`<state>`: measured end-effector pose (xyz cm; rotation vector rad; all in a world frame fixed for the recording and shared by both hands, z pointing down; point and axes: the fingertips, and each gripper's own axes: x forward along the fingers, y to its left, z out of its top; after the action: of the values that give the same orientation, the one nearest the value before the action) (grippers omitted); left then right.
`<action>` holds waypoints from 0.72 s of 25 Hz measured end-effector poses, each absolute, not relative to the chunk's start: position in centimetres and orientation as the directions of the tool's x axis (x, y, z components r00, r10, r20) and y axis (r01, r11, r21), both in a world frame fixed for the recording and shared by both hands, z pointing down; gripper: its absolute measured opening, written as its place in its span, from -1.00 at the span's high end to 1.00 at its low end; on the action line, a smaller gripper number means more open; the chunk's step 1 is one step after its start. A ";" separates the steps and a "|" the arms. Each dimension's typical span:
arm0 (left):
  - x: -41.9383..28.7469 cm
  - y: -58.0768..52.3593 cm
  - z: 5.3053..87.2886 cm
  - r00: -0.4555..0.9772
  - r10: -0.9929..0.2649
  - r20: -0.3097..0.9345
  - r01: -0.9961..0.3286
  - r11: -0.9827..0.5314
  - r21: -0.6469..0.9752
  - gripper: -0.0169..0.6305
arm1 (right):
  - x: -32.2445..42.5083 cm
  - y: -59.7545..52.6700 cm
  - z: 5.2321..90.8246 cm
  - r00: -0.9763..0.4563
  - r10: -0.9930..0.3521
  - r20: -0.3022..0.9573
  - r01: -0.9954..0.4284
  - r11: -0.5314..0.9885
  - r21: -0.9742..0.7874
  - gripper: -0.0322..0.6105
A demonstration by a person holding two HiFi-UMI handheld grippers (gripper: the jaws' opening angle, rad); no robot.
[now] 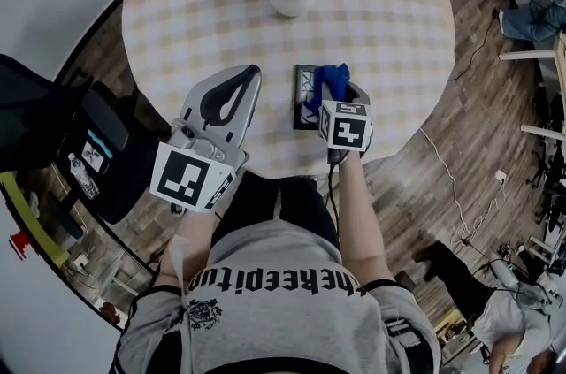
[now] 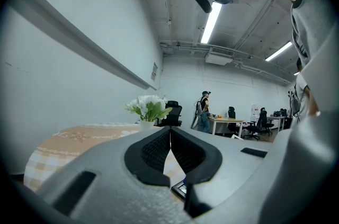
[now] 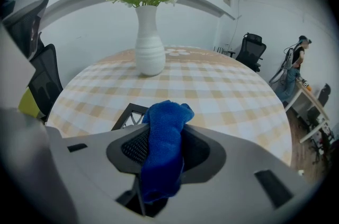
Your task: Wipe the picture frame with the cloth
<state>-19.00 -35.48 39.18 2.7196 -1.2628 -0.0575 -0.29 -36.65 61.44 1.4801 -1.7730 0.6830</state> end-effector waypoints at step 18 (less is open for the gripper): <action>-17.7 -34.6 38.6 0.657 -0.754 0.013 -0.748 -0.649 0.141 0.90 | 0.7 -32.3 61.4 -0.154 -0.589 0.794 -0.979 0.199 -0.043 0.44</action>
<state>-17.66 -34.56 38.61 2.7352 -1.2469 -0.0702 0.68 -32.34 61.40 1.4643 -1.8299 0.7715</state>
